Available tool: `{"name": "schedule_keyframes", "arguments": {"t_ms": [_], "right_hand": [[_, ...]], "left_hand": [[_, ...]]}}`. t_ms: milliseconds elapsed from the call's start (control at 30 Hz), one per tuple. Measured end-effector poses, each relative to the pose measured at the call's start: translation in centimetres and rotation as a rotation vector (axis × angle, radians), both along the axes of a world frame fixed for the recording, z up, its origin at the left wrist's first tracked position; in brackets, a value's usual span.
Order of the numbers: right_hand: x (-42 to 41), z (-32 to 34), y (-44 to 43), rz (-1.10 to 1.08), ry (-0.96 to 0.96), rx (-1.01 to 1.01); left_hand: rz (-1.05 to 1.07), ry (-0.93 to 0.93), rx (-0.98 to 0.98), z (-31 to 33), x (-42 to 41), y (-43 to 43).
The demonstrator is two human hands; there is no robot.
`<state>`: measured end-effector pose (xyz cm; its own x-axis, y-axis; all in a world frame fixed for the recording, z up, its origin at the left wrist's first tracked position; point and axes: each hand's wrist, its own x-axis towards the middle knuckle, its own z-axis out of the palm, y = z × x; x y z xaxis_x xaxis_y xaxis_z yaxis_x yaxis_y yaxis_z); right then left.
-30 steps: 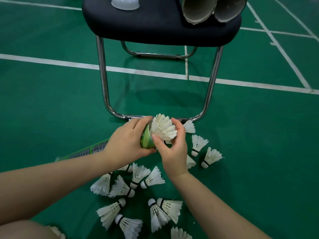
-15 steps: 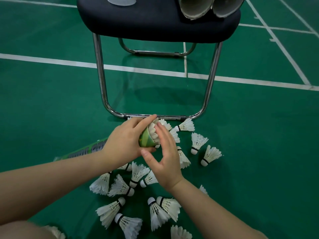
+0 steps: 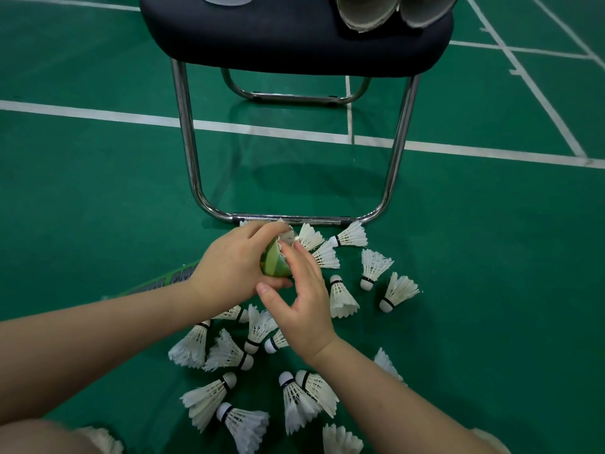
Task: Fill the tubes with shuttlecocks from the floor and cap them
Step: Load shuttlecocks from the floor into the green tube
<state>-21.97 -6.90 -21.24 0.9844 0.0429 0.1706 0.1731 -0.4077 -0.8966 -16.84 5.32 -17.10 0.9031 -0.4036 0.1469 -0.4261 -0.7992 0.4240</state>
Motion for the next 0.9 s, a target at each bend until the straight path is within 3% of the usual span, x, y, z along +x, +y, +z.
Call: {"name": "schedule_keyframes", "arguments": {"t_ms": [167,433,600,900], "right_hand": [[0.4,-0.1,-0.4,-0.002,0.019,-0.048],[0.5,0.0,-1.0,-0.043,-0.140,-0.120],[0.6,0.7,-0.4,-0.026,-0.021,-0.111],[2.2,1.4,-1.2,0.214,0.109,-0.071]], "left_hand": [[-0.040,-0.049,0.006,-0.4,0.2,0.2],[-0.173,-0.118,0.079,-0.2,0.7,0.5],[-0.237,-0.117,0.105,-0.5,1.0,0.8],[-0.240,-0.131,0.203,-0.7,1.0,0.9]]}}
